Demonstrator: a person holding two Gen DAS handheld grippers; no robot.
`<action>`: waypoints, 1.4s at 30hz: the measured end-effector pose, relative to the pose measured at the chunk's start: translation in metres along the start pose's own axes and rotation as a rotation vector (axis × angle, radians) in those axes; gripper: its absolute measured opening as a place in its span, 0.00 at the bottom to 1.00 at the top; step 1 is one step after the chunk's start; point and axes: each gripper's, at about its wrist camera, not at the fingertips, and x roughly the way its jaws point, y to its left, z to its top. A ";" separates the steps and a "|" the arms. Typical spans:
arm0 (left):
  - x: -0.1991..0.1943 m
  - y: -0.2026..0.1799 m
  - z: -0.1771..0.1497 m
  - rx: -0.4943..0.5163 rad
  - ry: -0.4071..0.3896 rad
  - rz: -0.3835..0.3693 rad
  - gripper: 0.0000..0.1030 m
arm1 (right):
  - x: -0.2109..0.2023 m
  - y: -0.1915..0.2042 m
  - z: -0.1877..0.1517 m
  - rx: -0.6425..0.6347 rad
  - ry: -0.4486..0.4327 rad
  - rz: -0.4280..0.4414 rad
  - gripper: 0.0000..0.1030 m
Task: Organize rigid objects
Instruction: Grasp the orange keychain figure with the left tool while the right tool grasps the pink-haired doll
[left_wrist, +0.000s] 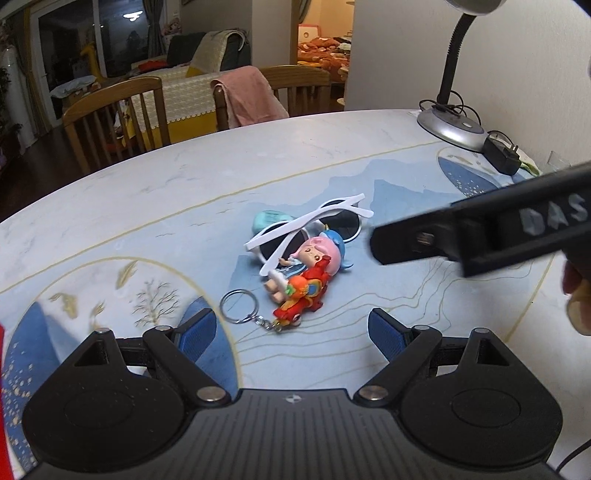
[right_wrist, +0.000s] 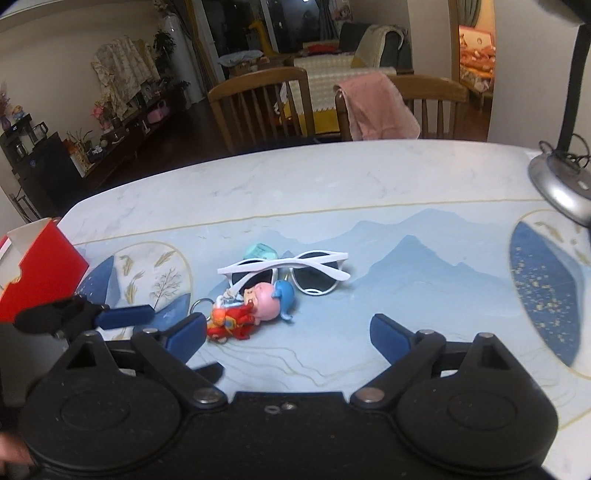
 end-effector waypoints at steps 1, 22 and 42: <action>0.003 -0.001 0.000 0.001 0.001 -0.003 0.87 | 0.004 0.000 0.002 0.006 0.005 0.004 0.92; 0.030 -0.001 0.000 -0.014 0.001 -0.037 0.76 | 0.053 -0.030 0.035 0.033 0.025 -0.025 0.82; 0.031 -0.004 0.000 -0.008 0.015 -0.005 0.33 | 0.053 -0.005 0.028 0.032 0.043 0.015 0.83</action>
